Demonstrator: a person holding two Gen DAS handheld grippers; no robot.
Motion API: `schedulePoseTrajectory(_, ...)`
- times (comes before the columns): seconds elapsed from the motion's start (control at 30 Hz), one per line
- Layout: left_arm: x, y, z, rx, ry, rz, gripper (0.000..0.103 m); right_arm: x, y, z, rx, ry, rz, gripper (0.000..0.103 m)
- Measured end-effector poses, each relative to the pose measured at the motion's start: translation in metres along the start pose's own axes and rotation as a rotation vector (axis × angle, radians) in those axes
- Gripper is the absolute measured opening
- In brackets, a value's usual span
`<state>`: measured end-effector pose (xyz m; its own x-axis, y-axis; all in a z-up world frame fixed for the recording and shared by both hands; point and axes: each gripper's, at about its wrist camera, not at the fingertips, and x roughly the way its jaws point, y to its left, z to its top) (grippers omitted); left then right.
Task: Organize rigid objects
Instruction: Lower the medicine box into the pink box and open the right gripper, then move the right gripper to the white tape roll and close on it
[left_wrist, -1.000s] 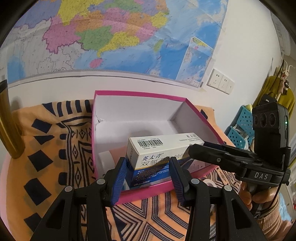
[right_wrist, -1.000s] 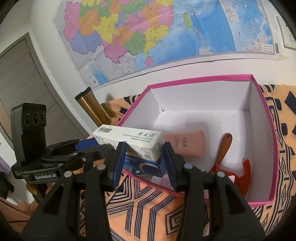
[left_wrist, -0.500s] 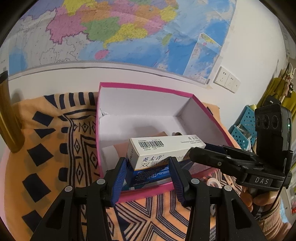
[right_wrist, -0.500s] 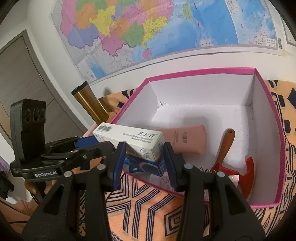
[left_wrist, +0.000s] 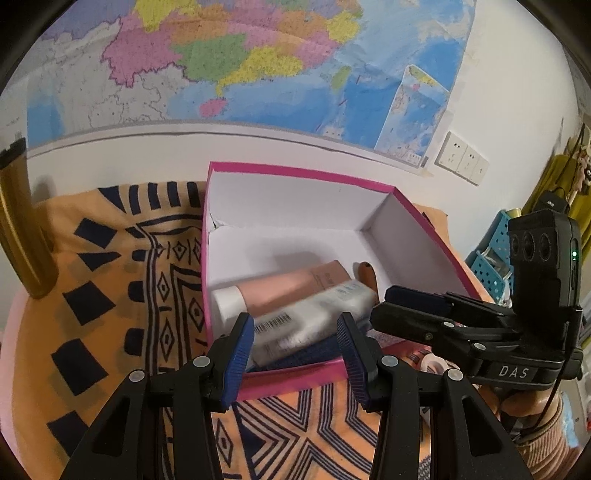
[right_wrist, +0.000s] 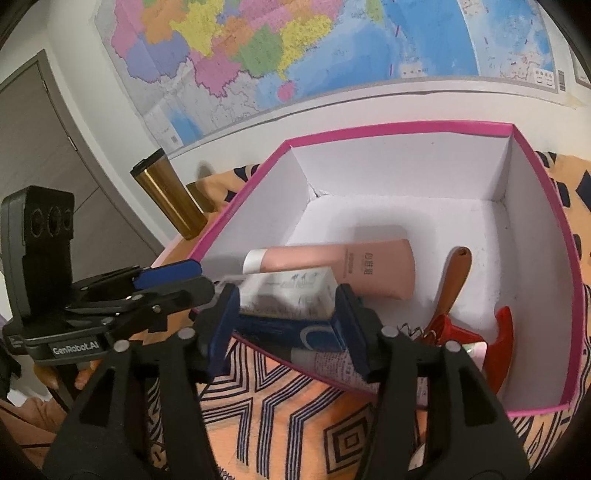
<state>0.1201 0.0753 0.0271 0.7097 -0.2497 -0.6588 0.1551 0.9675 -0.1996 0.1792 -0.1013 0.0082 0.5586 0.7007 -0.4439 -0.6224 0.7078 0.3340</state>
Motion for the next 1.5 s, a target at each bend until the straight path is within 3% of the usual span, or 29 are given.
schedulePoseTrajectory(0.23,-0.023,-0.01,-0.01,0.036,-0.069,-0.01,0.049,-0.041,0.003,-0.014,-0.024,-0.077,-0.005,0.056)
schedulePoseTrajectory(0.4,-0.038,-0.03,-0.024,0.121,-0.101,-0.091,0.05,-0.093,-0.006,-0.039,-0.029,-0.147,-0.046,0.056)
schedulePoseTrajectory(0.5,-0.036,-0.046,-0.034,0.16,-0.085,-0.167,0.05,-0.107,-0.024,-0.056,0.009,-0.139,-0.126,0.056)
schedulePoseTrajectory(0.6,-0.023,-0.06,-0.043,0.188,-0.044,-0.201,0.05,-0.105,-0.049,-0.076,0.085,-0.086,-0.178,0.055)
schedulePoseTrajectory(0.67,-0.013,-0.066,-0.047,0.193,-0.009,-0.21,0.05,-0.095,-0.065,-0.09,0.122,-0.033,-0.222,0.049)
schedulePoseTrajectory(0.83,0.014,-0.073,-0.056,0.185,0.087,-0.232,0.05,-0.072,-0.091,-0.109,0.176,0.048,-0.265,0.043)
schedulePoseTrajectory(1.13,0.029,-0.075,-0.069,0.146,0.157,-0.269,0.05,-0.055,-0.096,-0.112,0.144,0.081,-0.303,0.038)
schedulePoseTrajectory(1.27,0.032,-0.079,-0.07,0.152,0.168,-0.279,0.05,-0.049,-0.082,-0.116,0.036,0.107,-0.401,0.02)
schedulePoseTrajectory(1.5,0.034,-0.084,-0.071,0.173,0.182,-0.288,0.05,-0.056,-0.081,-0.118,0.053,0.084,-0.396,0.017)
